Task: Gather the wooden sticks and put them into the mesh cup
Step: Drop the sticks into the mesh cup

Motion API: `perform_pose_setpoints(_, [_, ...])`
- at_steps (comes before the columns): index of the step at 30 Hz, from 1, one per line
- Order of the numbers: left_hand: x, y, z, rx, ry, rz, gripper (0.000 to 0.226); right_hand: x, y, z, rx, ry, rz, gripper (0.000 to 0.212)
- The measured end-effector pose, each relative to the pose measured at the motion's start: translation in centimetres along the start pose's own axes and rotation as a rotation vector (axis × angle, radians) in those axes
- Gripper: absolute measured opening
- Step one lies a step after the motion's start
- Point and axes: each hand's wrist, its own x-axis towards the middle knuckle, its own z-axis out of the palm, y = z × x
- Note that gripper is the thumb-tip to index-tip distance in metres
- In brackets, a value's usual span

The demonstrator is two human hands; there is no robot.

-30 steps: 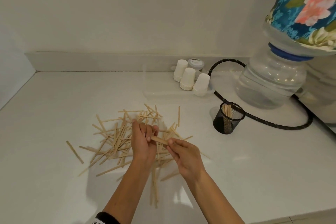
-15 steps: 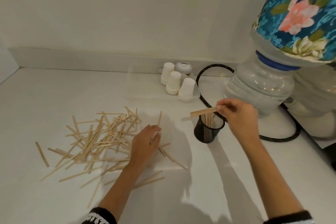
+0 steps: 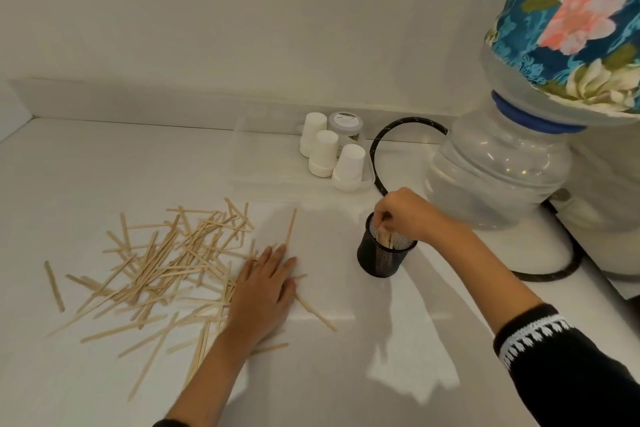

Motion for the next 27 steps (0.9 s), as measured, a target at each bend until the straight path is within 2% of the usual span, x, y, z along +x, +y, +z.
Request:
perform_pose_setpoints(3, [0.0,0.1,-0.1,-0.011,0.014,0.002,0.055,0.6,-0.3,0.5,-0.045,-0.036,-0.021,0.022])
perform_pose_setpoints(5, [0.0,0.0,0.0,-0.009,0.012,-0.001,0.049,0.7,-0.2,0.2,-0.065,0.0,-0.008,0.021])
perform_pose_setpoints(10, [0.1,-0.3,0.2,0.002,-0.044,-0.018,0.048,-0.3,0.1,-1.8,-0.014,0.24,0.078,0.023])
perform_pose_setpoints(14, [0.2,-0.4,-0.3,0.018,-0.075,0.001,0.055,-1.8,-2.0,-0.8,0.112,0.414,0.03,0.021])
perform_pose_setpoints(17, [0.0,-1.3,-1.3,-0.005,-0.049,-0.004,0.055,-2.6,-4.7,2.3,0.23,0.401,-0.039,0.018])
perform_pose_setpoints(20, [-1.0,-3.4,-2.7,-0.048,-0.016,-0.038,0.054,-2.8,-7.3,6.9,0.32,0.28,-0.077,0.023])
perform_pose_setpoints(23, [-2.9,-6.4,-4.3,-0.075,0.026,-0.084,0.06,-3.0,-9.8,11.6,0.394,0.114,-0.028,0.051])
perform_pose_setpoints(27, [-5.5,-10.9,-6.0,-0.046,0.074,-0.126,0.068,-3.3,-12.3,15.8,0.368,-0.09,0.002,0.112])
